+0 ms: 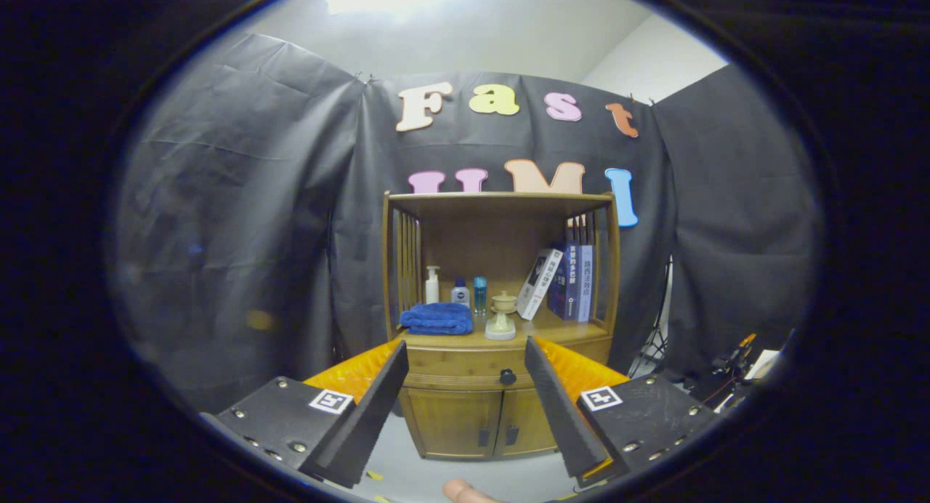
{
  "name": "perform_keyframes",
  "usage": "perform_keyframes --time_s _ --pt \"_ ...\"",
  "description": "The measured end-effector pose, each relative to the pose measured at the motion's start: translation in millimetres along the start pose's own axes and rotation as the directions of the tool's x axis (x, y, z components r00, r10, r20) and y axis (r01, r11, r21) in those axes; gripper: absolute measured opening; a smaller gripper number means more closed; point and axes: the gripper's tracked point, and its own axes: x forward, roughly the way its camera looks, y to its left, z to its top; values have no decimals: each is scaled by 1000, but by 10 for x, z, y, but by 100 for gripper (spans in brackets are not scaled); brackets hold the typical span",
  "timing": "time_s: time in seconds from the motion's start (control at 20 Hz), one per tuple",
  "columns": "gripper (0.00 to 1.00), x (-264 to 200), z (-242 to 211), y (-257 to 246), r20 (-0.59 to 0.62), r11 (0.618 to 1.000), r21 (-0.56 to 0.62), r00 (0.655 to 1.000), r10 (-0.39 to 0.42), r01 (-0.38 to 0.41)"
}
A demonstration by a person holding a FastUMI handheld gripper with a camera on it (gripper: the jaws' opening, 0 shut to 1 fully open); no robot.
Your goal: Pull open the drawer, take out the items inside it, and place them on the countertop above the cabinet.
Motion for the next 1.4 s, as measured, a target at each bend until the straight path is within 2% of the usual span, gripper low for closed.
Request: perform_keyframes --time_s 0.55,1.4 --pt "98 -19 -48 -449 -32 996 51 997 -69 71" --pt "98 -74 -26 -282 -23 998 53 999 -27 28"
